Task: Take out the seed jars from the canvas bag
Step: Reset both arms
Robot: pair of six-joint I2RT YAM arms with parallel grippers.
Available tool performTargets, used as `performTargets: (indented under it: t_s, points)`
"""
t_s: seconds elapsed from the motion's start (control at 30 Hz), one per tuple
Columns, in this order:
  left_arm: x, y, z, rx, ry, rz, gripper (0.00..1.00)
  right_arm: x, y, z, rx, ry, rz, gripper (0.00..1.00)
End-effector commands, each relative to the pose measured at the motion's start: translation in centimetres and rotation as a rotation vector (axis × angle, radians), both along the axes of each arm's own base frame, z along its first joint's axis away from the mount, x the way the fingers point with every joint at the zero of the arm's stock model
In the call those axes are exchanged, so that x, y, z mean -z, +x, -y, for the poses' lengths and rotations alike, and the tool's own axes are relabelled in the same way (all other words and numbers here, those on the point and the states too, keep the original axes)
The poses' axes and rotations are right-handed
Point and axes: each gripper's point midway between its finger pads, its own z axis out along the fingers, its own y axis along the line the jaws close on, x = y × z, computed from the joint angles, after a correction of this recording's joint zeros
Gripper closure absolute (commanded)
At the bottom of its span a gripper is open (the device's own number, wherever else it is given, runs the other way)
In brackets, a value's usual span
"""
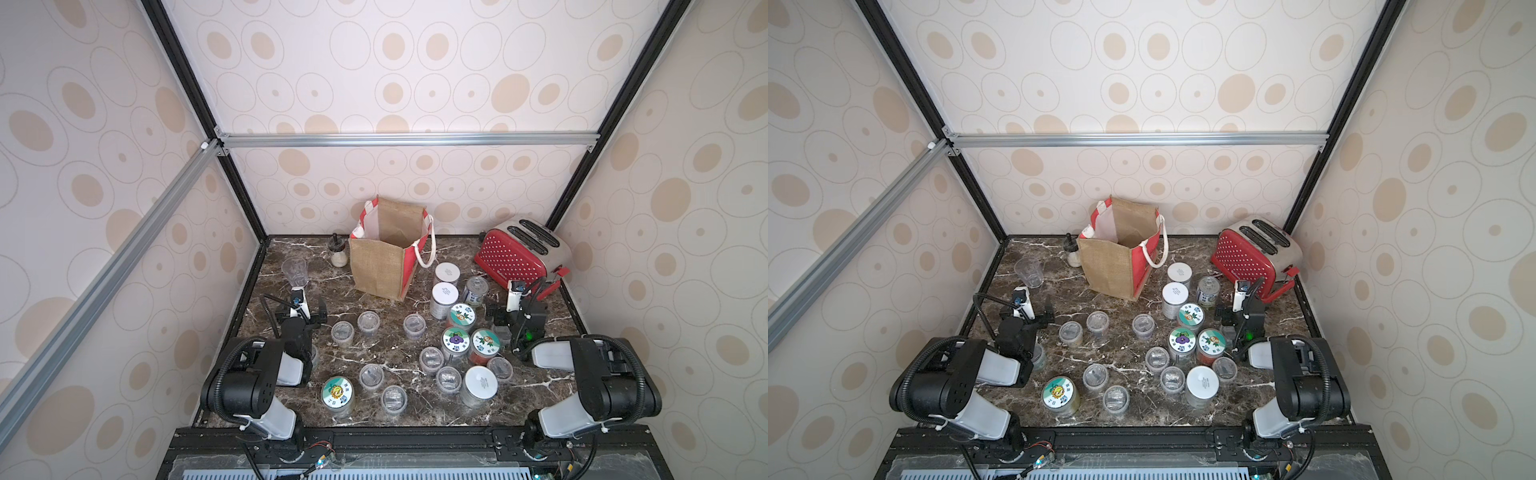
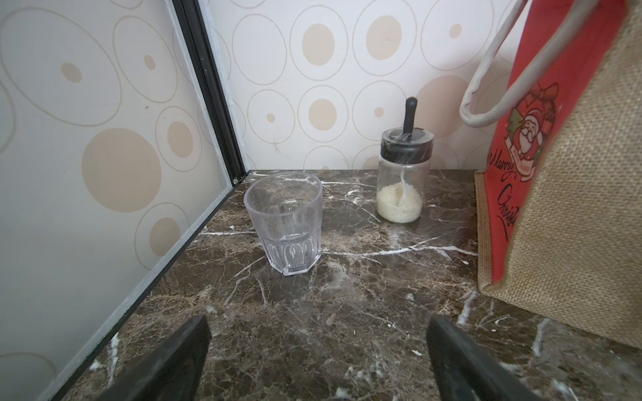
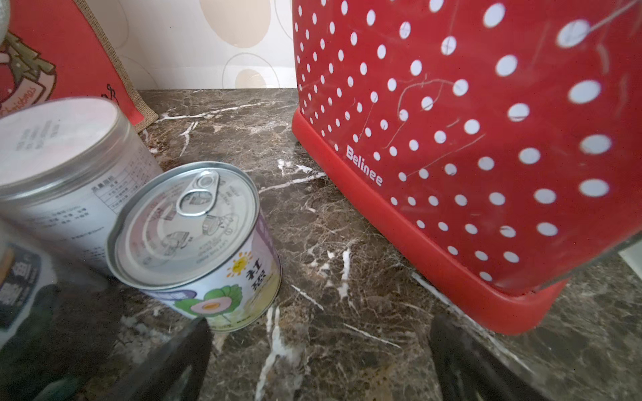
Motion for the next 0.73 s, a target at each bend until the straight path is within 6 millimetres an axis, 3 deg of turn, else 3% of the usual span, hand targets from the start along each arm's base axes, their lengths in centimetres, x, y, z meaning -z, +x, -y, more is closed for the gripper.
performTargets:
  t_s: [0.0,0.7]
  points:
    - [-0.52,0.43,-0.12,0.003,0.007,0.015,0.02,0.02,0.31,-0.2,-0.018,-0.004,-0.01,0.0]
    - [-0.61,0.34,-0.1,0.002,0.011,0.019,0.01,0.05,0.31,-0.17,-0.017,-0.004,-0.011,0.0]
